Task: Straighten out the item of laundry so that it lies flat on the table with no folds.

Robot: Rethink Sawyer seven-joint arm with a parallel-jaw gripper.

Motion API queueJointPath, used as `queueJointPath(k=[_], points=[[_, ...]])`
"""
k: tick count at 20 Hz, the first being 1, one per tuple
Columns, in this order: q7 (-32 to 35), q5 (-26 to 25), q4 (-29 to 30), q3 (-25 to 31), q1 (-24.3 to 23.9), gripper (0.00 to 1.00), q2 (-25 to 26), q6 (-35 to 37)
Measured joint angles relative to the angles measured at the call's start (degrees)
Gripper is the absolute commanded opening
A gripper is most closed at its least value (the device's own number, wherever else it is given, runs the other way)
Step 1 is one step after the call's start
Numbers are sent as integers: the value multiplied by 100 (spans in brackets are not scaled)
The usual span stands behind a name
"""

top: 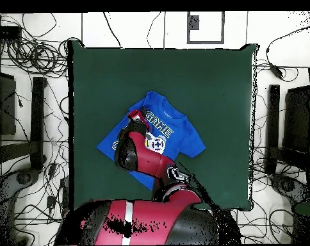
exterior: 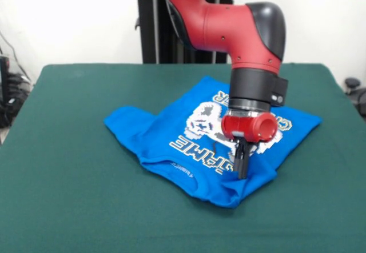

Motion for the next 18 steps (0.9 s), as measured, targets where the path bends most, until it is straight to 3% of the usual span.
queueJointPath(k=[18], points=[[0,146,-48,-2,42,0,-16,126]])
